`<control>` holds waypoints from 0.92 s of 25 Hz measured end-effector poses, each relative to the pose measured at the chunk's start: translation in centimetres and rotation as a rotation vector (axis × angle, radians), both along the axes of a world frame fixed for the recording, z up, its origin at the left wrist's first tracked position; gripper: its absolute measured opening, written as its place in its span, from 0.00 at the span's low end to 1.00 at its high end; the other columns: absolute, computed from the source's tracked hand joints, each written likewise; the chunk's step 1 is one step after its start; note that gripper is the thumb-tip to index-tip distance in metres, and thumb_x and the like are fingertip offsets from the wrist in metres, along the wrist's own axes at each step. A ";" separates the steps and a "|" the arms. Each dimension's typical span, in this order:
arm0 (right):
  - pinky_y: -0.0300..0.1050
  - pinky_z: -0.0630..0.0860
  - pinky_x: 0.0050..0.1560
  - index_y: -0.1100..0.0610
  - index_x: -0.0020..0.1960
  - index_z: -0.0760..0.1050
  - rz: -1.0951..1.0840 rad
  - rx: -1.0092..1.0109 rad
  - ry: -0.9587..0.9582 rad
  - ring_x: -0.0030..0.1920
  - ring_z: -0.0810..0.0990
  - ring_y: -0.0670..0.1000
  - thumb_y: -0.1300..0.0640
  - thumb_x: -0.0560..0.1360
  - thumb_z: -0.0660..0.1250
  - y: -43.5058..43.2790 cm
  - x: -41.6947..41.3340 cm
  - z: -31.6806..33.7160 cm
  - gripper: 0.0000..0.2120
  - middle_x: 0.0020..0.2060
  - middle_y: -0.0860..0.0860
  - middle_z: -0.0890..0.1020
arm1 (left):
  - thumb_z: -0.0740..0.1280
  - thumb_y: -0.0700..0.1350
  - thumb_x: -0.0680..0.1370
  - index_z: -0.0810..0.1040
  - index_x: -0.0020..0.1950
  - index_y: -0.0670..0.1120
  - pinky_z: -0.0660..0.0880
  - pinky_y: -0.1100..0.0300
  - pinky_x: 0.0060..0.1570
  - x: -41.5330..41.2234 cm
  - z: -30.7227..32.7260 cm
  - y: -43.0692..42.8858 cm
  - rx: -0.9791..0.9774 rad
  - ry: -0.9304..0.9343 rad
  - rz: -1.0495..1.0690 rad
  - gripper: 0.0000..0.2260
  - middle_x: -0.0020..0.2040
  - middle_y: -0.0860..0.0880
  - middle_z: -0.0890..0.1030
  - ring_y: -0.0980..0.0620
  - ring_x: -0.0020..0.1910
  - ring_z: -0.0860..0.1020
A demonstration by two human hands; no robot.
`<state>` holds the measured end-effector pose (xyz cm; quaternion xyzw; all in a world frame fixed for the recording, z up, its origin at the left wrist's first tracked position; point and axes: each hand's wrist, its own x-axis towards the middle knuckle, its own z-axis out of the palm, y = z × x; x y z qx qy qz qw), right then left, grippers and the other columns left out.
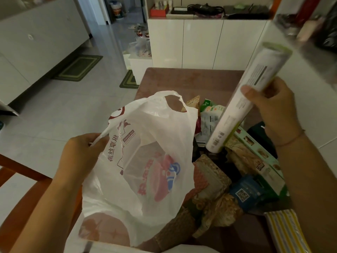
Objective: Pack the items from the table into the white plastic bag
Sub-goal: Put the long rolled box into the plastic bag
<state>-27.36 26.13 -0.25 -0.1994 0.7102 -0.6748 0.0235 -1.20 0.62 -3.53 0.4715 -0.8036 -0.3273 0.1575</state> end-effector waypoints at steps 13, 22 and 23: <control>0.51 0.82 0.49 0.57 0.60 0.75 0.226 -0.152 -0.617 0.52 0.82 0.52 0.54 0.71 0.70 -7.9 8.3 -6.2 0.18 0.54 0.54 0.82 | 0.63 0.48 0.78 0.82 0.50 0.48 0.69 0.62 0.29 -0.7 -0.2 0.8 0.032 0.033 -0.039 0.09 0.34 0.55 0.79 0.51 0.33 0.78; 0.58 0.78 0.53 0.62 0.56 0.74 0.316 0.231 -1.160 0.49 0.81 0.58 0.50 0.66 0.75 -18.0 11.1 -15.7 0.25 0.50 0.57 0.81 | 0.64 0.46 0.78 0.83 0.48 0.51 0.78 0.51 0.38 -0.8 -0.1 0.7 0.082 0.079 -0.014 0.08 0.34 0.54 0.83 0.46 0.35 0.81; 0.59 0.78 0.54 0.62 0.57 0.74 0.299 0.267 -1.163 0.48 0.81 0.58 0.49 0.64 0.76 -19.3 10.8 -16.7 0.27 0.50 0.57 0.82 | 0.64 0.45 0.78 0.83 0.49 0.51 0.78 0.52 0.38 -0.8 -0.1 0.6 0.090 0.080 -0.006 0.08 0.33 0.56 0.83 0.47 0.35 0.81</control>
